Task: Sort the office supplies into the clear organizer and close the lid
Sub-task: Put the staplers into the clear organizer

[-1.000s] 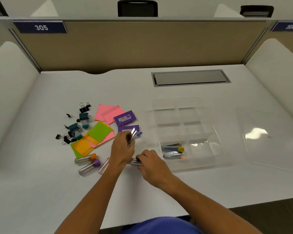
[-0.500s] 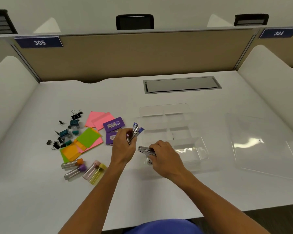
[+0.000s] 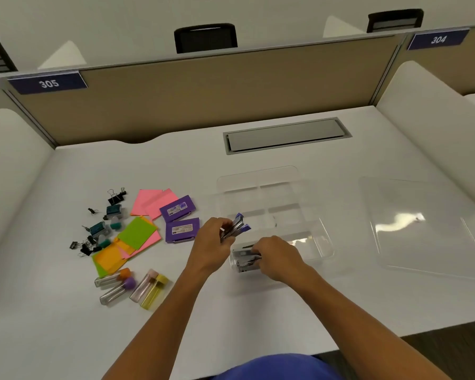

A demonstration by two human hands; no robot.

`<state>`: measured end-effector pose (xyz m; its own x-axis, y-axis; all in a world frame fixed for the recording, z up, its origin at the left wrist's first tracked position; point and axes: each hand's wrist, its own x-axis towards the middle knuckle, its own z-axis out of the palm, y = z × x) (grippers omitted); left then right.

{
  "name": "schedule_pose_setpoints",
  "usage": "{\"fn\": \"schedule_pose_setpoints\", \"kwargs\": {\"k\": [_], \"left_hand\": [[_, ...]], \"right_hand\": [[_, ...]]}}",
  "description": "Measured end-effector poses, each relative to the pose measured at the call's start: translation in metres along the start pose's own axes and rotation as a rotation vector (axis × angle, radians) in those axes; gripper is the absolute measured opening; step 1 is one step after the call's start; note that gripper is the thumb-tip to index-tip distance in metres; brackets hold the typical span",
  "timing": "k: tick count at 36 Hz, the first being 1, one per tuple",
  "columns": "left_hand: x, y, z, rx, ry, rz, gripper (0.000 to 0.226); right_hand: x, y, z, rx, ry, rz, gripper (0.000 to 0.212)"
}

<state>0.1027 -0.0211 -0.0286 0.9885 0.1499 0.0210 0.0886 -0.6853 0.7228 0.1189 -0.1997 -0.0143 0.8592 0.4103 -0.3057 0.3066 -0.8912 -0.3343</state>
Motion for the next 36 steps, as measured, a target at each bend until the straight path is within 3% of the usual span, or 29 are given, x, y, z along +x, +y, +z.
{"fn": "schedule_pose_setpoints", "kwargs": {"k": [11, 16, 28, 36], "left_hand": [[0.002, 0.014, 0.011, 0.016, -0.077, 0.011, 0.034], [0.004, 0.018, 0.015, 0.045, -0.112, 0.022, 0.032], [0.006, 0.029, 0.029, 0.228, -0.255, 0.011, 0.032], [0.010, 0.037, 0.037, 0.379, -0.314, 0.071, 0.023]], "right_hand": [[0.002, -0.002, 0.005, -0.085, -0.034, -0.025, 0.027], [0.002, 0.002, 0.002, -0.012, -0.078, -0.025, 0.032], [-0.008, 0.037, -0.029, 0.158, 0.201, 0.127, 0.029], [-0.018, 0.035, -0.014, 0.105, 0.002, 0.049, 0.027]]}}
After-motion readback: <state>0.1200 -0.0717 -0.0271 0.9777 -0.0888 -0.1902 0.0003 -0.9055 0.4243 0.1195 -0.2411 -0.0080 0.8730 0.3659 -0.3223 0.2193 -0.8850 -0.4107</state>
